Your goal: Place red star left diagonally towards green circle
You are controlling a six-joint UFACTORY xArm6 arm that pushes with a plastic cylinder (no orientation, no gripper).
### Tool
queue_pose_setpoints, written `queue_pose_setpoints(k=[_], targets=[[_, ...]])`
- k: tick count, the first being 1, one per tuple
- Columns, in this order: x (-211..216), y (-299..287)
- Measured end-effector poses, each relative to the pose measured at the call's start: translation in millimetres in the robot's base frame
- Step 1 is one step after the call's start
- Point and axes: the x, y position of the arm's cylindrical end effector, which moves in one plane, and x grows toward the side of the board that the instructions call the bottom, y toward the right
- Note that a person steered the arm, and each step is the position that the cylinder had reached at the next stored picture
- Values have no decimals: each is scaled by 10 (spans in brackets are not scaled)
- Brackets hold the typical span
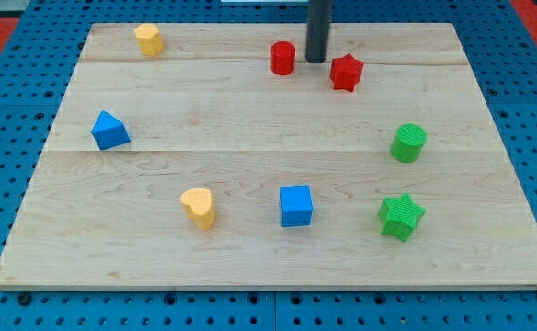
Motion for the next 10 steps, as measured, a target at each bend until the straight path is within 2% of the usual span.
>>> queue_pose_setpoints(k=[1,2,3,4,5,6,7,8,9,10], targets=[[-320,-325],[135,-906],[698,-920],[533,-900],[-25,-776],[42,282],[600,-73],[1080,218],[452,156],[618,812]])
